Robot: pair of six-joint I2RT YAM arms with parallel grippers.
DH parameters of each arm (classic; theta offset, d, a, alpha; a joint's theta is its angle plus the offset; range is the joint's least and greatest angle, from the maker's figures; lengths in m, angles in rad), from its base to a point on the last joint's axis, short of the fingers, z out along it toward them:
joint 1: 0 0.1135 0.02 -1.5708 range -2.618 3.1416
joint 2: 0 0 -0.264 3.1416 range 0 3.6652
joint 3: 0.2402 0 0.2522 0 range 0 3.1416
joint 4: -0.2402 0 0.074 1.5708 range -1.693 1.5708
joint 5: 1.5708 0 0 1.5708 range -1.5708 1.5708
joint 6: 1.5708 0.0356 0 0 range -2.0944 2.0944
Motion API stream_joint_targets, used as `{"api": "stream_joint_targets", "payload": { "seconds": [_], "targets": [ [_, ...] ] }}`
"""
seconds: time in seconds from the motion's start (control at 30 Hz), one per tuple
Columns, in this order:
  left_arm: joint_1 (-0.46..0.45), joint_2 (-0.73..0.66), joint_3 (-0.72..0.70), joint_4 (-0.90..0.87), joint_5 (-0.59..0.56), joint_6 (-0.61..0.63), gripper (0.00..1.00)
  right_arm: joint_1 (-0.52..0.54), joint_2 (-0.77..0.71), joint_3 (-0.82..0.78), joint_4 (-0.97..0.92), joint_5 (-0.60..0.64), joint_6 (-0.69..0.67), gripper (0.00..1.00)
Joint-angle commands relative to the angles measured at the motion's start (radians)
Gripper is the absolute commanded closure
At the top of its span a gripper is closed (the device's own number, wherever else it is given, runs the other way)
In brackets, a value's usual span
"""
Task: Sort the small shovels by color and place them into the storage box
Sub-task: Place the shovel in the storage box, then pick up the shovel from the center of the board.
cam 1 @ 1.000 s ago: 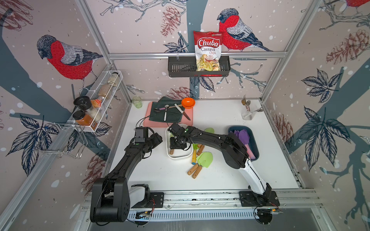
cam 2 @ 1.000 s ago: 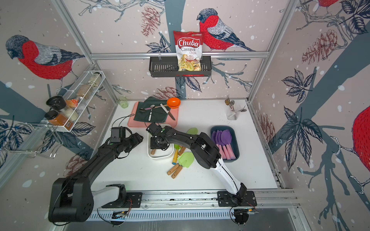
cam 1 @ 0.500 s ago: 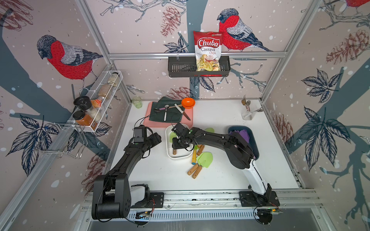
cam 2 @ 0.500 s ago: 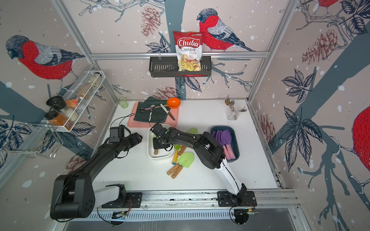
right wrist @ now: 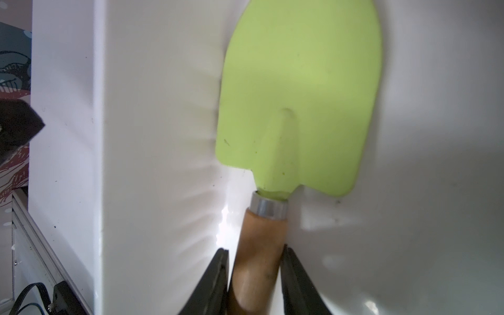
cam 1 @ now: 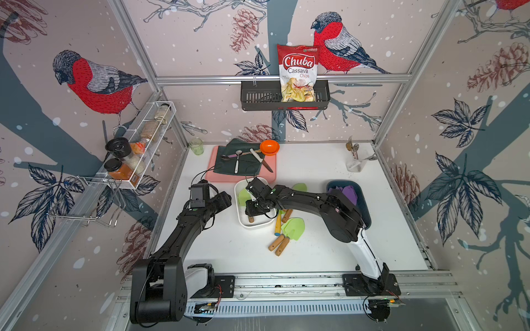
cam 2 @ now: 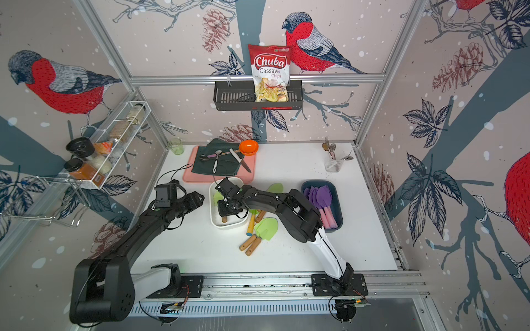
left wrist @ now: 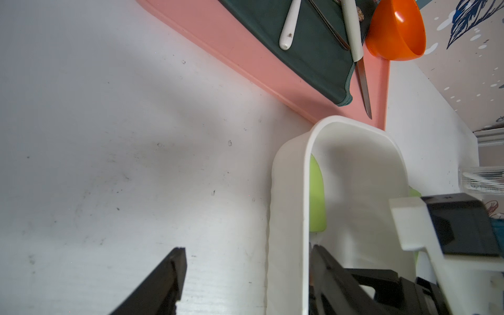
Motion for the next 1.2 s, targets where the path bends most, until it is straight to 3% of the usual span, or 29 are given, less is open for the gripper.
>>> {"api": "stream_joint_targets", "payload": {
  "seconds": [0.0, 0.1, 0.33, 0.6, 0.87, 1.17],
  "targets": [
    [0.003, -0.005, -0.002, 0.047, 0.011, 0.017, 0.25, 0.005, -0.008, 0.001, 0.037, -0.025, -0.019, 0.64],
    [0.003, -0.009, -0.003, 0.048, 0.017, 0.02, 0.25, 0.008, -0.01, 0.003, 0.051, -0.037, -0.02, 0.56],
    [0.003, -0.022, -0.012, 0.053, 0.026, 0.021, 0.25, 0.008, -0.024, 0.005, 0.066, -0.035, -0.01, 0.54],
    [0.003, -0.028, -0.026, 0.094, 0.066, 0.032, 0.25, 0.009, -0.081, 0.02, -0.004, 0.09, -0.027, 0.48],
    [0.002, -0.013, -0.017, 0.105, 0.124, 0.148, 0.23, 0.01, -0.295, -0.136, 0.075, 0.255, -0.067, 0.45],
    [0.003, -0.073, -0.042, 0.105, 0.131, 0.268, 0.15, 0.004, -0.367, -0.168, 0.09, 0.265, -0.116, 0.45]
  ]
}}
